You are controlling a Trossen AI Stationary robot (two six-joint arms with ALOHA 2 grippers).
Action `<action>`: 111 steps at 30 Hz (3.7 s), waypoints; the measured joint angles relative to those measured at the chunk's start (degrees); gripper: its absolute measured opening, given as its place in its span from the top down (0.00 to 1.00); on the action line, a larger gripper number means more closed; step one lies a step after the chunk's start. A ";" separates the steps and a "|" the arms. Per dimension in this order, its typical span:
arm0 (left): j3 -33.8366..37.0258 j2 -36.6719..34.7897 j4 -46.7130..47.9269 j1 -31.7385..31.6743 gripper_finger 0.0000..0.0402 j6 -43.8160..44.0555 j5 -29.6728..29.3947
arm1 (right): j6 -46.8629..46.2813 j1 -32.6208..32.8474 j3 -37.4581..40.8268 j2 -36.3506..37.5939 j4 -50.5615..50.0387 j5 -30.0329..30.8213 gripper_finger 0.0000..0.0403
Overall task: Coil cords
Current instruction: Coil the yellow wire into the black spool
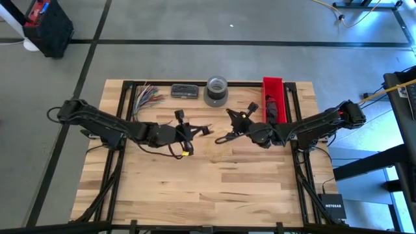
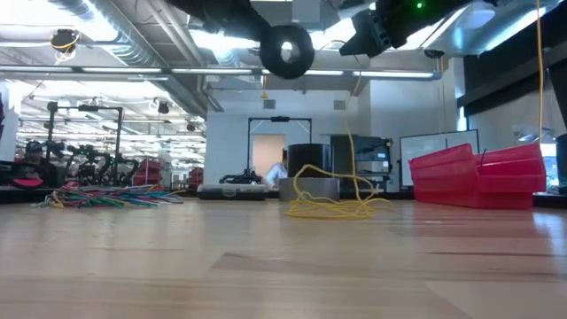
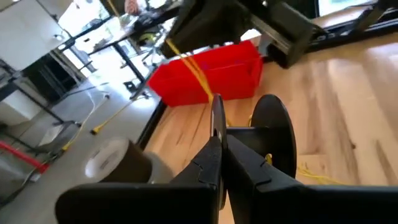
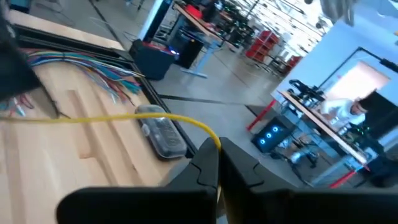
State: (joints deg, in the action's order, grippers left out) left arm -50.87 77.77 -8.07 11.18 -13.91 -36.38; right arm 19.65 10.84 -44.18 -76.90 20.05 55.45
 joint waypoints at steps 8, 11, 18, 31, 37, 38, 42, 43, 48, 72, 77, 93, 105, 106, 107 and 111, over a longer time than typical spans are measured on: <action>0.00 1.54 -0.61 -4.38 0.99 2.86 -5.10 | -5.60 2.72 -2.22 -0.60 0.93 -7.87 0.98; 0.00 1.54 -1.99 -5.65 0.99 4.82 -6.58 | -10.14 2.67 -2.78 -1.68 1.20 -16.35 0.98; 0.00 2.12 -7.10 -5.67 0.99 5.00 -4.84 | -13.41 0.01 -3.06 -7.96 9.04 -26.68 0.98; 0.04 4.26 -14.50 -5.11 0.99 2.08 -1.72 | -11.72 -0.75 -4.98 -11.96 9.23 -30.67 0.98; 0.02 4.03 -18.47 -1.42 0.99 -2.86 -3.73 | -7.21 -0.75 -4.95 -15.38 8.60 -28.49 0.98; 0.02 4.03 -18.37 -0.79 0.99 -3.21 -4.11 | -6.19 -0.75 -4.94 -15.47 8.16 -27.58 0.98; 0.02 2.97 -17.71 2.50 0.99 -8.15 -11.62 | -3.03 -0.72 -4.94 -15.17 7.02 -24.66 0.98; 0.03 2.34 -17.62 3.60 0.99 -9.45 -13.94 | -2.56 -0.64 -4.94 -15.12 6.90 -24.28 0.98; 0.02 0.41 -17.75 8.11 1.00 -10.76 -16.22 | -6.07 -0.38 -5.07 -14.97 7.42 -25.06 0.96; -0.04 -2.26 -18.49 14.86 1.00 -16.11 -28.70 | -7.42 2.33 -4.94 -3.03 -13.00 -34.90 0.58; -0.04 -2.24 -18.37 14.66 0.99 -16.08 -26.85 | -6.07 -0.40 -4.94 -11.71 -1.42 -38.63 0.58; -0.02 -2.24 -17.78 14.73 1.00 -15.04 -23.09 | -0.95 -4.11 -4.90 -23.52 12.87 -40.43 0.65; -0.02 -2.24 -15.35 14.73 1.00 -14.38 -23.12 | 6.13 -4.06 -4.92 -19.58 5.23 -29.38 0.94; -0.02 -2.24 -15.12 14.73 1.00 -14.38 -23.12 | 6.14 -4.07 -4.92 -18.35 3.40 -27.60 0.94; 0.00 -2.24 -14.74 14.73 1.00 -14.38 -23.15 | 6.15 -4.09 -4.94 -17.10 1.39 -25.98 0.95; 0.00 -2.24 -11.76 14.31 1.00 -13.36 -23.14 | 5.24 -4.11 -4.94 -11.26 -5.94 -21.84 0.99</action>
State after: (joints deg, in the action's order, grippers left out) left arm -50.87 75.53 -19.82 25.49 -27.27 -59.52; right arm 24.90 6.72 -49.12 -88.16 14.11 33.61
